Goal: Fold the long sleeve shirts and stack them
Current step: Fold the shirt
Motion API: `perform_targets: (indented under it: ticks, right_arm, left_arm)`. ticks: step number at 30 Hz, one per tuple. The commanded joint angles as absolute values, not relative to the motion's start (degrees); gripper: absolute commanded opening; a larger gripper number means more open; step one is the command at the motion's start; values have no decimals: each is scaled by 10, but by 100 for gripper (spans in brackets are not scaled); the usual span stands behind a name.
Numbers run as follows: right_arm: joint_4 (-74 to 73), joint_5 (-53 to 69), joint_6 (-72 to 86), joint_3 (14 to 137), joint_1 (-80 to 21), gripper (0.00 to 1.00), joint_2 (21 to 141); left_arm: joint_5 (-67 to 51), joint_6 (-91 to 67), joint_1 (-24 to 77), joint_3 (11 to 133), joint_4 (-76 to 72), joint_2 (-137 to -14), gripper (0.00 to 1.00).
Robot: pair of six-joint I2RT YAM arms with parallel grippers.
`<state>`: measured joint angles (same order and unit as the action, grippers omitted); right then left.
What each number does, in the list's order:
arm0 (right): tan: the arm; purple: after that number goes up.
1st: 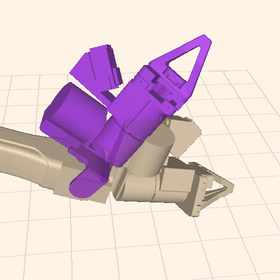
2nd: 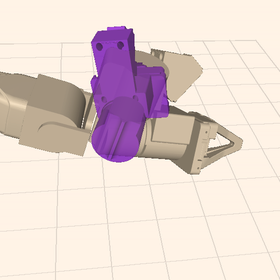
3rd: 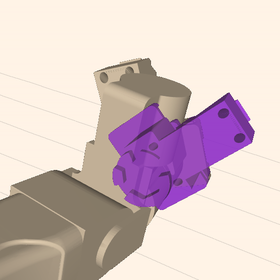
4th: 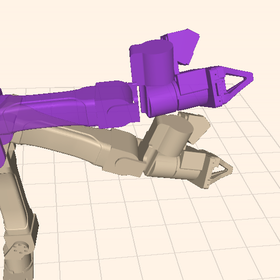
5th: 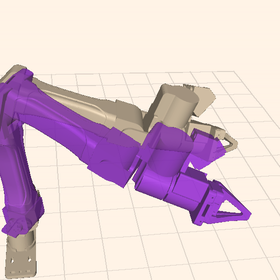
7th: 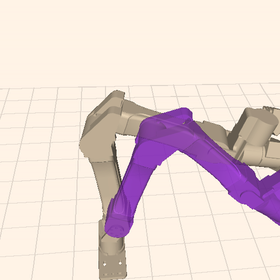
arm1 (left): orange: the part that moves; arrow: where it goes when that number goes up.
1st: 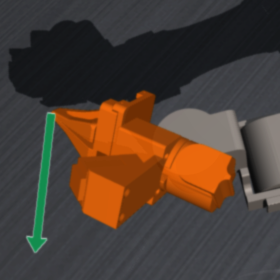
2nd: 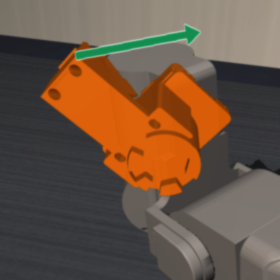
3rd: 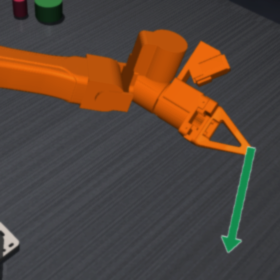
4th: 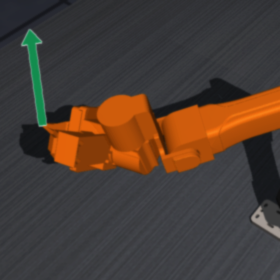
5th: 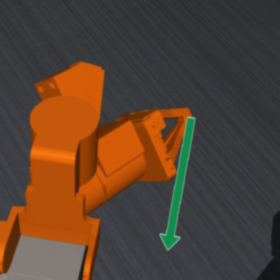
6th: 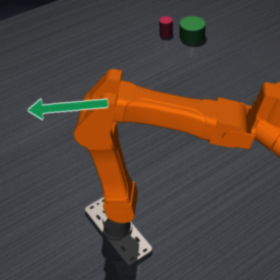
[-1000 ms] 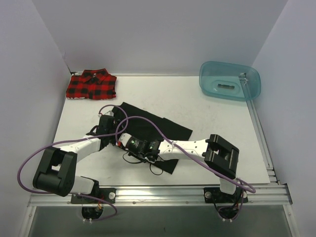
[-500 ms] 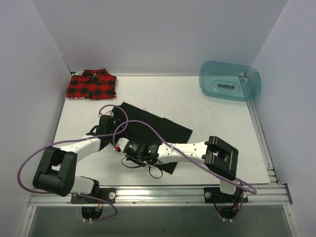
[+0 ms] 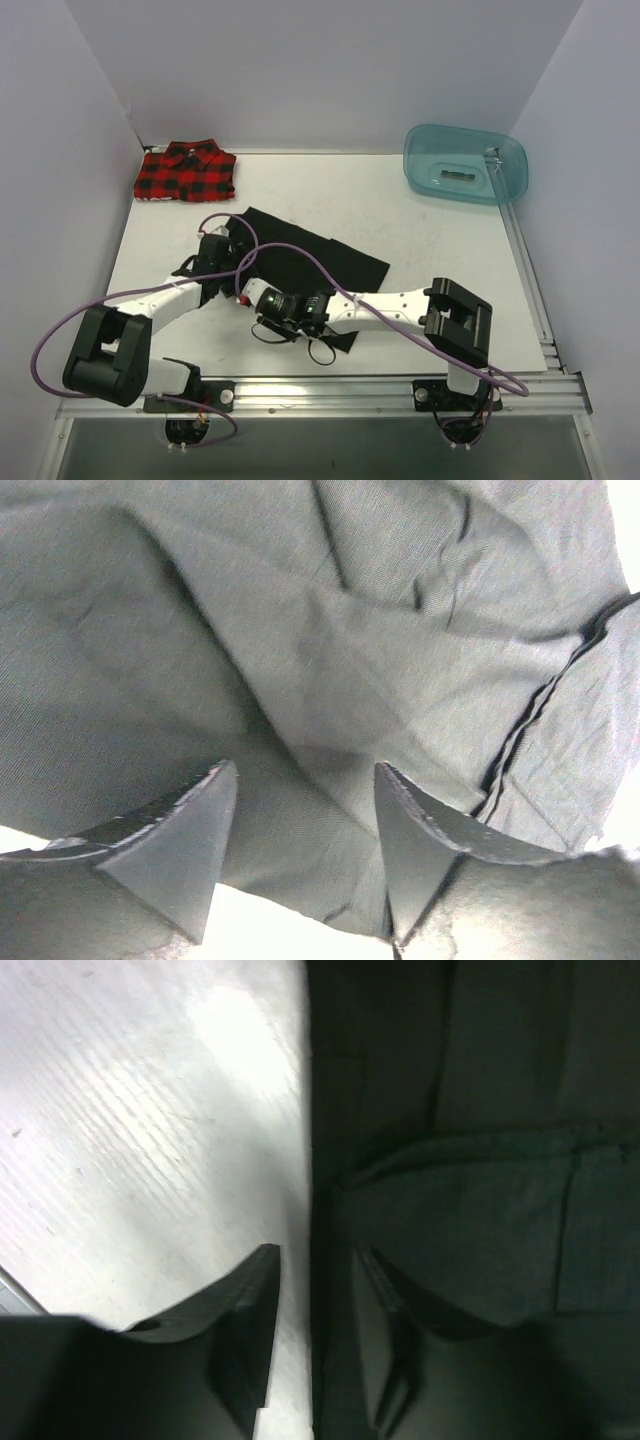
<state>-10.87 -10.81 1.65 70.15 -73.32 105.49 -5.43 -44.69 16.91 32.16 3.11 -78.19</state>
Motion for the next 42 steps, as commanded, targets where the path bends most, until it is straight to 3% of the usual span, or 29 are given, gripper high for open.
perform_targets:
  ticks: [1, 7, 13, 19, 24, 34, 39, 42]
  right_arm:
    - [-125, -161, 61, 679, -708, 37, 976]
    - [-138, -149, 162, 576, -584, 43, 855]
    - [-132, -55, 255, 463, -418, 47, 766]
    - [-70, 48, 275, 439, -273, 40, 816]
    - [-31, 77, 245, 498, -246, 35, 924]
    - [-49, 104, 224, 665, -206, 34, 1077]
    - [-66, 115, 240, 659, -186, 39, 1010]
    - [-84, 119, 288, 617, -155, 52, 948]
  left_arm:
    - [-38, -426, 175, 335, 97, -726, 69]
    - [78, -334, 249, 400, 183, -609, 77]
    - [163, -266, 429, 420, 202, -577, 87]
    - [211, -192, 608, 446, 178, -663, 88]
    - [249, -144, 682, 503, 173, -772, 85]
    - [318, -58, 778, 614, 176, -945, 84]
    - [351, -38, 782, 667, 174, -1022, 80]
    - [353, -21, 782, 698, 171, -1056, 79]
